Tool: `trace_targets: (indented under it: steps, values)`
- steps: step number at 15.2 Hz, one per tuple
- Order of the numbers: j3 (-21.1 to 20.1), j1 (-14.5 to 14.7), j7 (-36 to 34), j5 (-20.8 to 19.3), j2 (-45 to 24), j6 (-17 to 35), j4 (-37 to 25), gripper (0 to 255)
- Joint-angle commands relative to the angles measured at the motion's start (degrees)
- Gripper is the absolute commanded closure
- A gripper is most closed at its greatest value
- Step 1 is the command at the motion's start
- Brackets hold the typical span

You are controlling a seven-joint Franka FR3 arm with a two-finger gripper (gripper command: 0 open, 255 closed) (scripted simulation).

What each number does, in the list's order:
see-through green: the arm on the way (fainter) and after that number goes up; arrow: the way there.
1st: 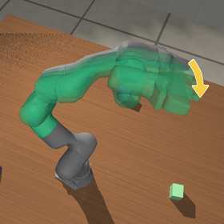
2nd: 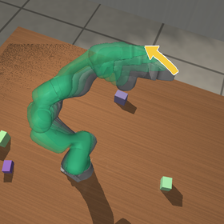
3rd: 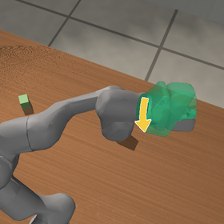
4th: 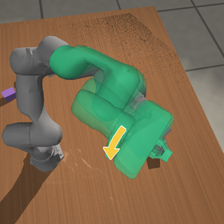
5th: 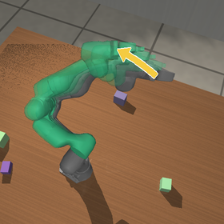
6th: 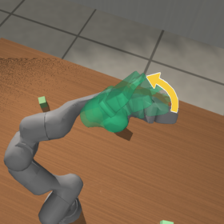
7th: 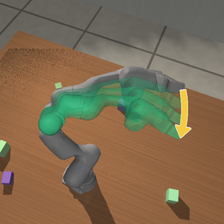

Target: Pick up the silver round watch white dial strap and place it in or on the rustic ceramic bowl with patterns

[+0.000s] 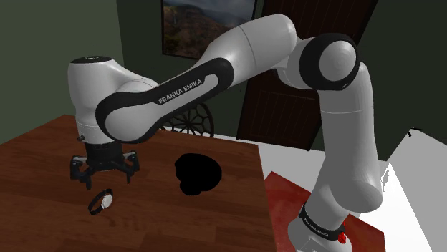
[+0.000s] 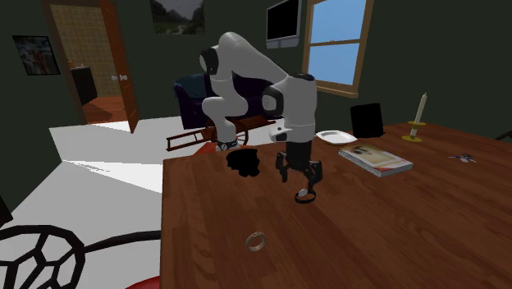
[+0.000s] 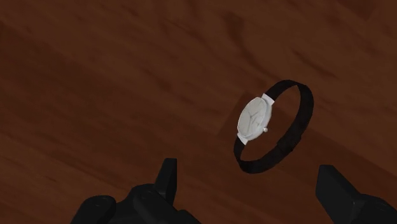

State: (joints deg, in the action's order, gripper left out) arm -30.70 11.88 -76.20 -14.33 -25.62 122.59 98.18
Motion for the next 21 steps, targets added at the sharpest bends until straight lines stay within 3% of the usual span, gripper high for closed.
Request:
trace_targets:
  steps: [1, 11, 12, 21]
  values:
    - [0.28, 0.21, -0.31, -0.49, -0.79, 1.09, 0.35, 0]
    - [0.66, 0.49, -0.72, -1.15, -1.84, 2.55, 0.88, 0]
    - [0.66, 0.49, -0.72, -1.15, -1.84, 2.55, 0.88, 255]
    - [0.66, 0.49, -0.72, -1.15, -1.84, 2.55, 0.88, 255]
